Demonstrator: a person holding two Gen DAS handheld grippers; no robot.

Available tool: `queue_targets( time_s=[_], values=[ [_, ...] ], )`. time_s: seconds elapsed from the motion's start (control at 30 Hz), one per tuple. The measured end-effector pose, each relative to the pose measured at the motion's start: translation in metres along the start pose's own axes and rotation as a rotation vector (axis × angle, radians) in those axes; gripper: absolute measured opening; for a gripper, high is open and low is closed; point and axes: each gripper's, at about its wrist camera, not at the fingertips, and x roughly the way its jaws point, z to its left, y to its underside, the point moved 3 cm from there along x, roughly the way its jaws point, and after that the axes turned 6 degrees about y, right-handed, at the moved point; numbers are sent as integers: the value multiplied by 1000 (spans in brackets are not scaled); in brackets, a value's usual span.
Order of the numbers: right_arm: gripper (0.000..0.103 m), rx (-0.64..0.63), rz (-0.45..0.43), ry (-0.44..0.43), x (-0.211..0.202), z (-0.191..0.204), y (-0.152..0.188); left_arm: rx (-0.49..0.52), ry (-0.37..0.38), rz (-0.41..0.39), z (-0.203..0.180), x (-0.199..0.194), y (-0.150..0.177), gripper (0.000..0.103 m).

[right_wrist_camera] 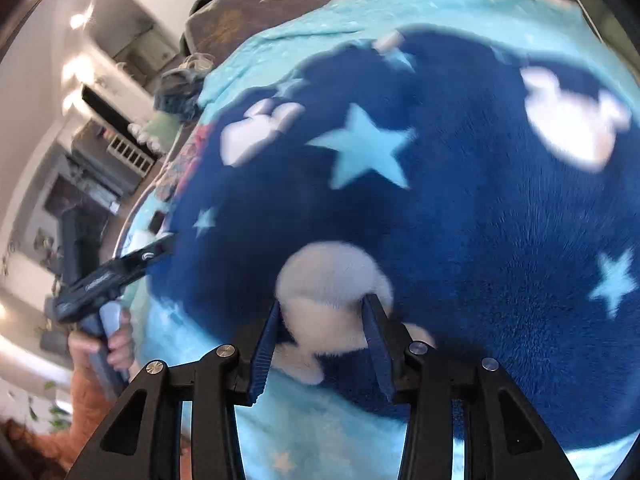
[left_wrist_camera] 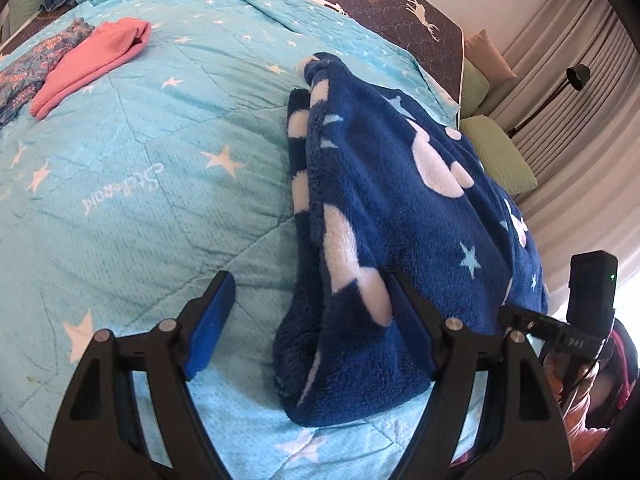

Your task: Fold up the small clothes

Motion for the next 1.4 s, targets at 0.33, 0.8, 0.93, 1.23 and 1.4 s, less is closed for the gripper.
queue_targets(
  time_s=[0.33, 0.8, 0.93, 1.23, 1.4],
  values=[
    [44, -64, -53, 90, -11, 15, 5, 9, 13, 0, -2, 3, -2, 79],
    [44, -164, -178, 227, -43, 24, -4, -12, 37, 18, -5, 6, -15, 79],
    [44, -137, -251, 203, -52, 15, -27, -39, 126, 25, -3, 15, -18, 81],
    [39, 30, -117, 50, -4, -17, -45, 36, 179, -30, -27, 3, -29, 27],
    [39, 31, -159, 7, -23, -15, -58, 130, 159, -90, -62, -18, -39, 25]
  ],
)
